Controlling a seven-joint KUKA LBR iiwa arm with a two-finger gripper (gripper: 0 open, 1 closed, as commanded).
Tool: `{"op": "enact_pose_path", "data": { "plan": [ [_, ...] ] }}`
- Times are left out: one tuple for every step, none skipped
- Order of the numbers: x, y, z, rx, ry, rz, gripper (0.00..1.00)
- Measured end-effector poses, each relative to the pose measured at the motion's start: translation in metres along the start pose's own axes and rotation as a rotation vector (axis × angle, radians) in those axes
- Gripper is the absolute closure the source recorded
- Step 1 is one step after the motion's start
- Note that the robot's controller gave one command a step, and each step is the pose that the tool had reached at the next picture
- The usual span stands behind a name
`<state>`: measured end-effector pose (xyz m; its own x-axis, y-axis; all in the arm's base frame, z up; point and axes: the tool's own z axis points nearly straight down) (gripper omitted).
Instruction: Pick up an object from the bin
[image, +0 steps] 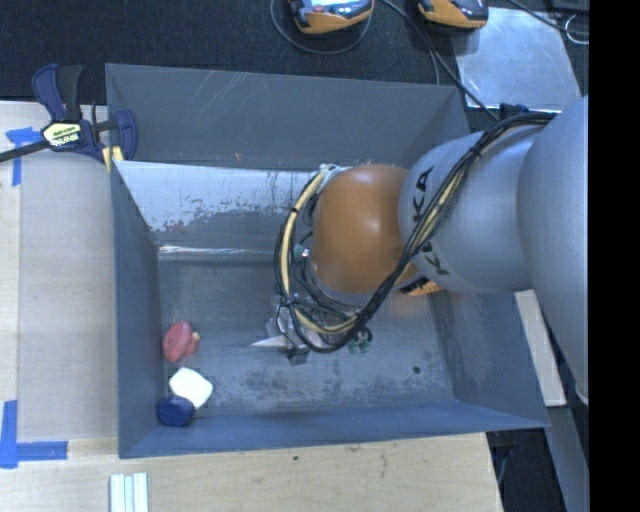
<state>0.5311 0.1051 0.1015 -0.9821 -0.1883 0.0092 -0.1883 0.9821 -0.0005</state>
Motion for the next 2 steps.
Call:
{"op": "enact_pose_path", "data": {
  "plan": [
    [-0.0023,-0.0001,-0.0179,0.0,-0.009,0.0,1.0],
    [-0.0019,-0.0002,-0.0275,0.0,-0.007,0.0,1.0]
  ]
}}
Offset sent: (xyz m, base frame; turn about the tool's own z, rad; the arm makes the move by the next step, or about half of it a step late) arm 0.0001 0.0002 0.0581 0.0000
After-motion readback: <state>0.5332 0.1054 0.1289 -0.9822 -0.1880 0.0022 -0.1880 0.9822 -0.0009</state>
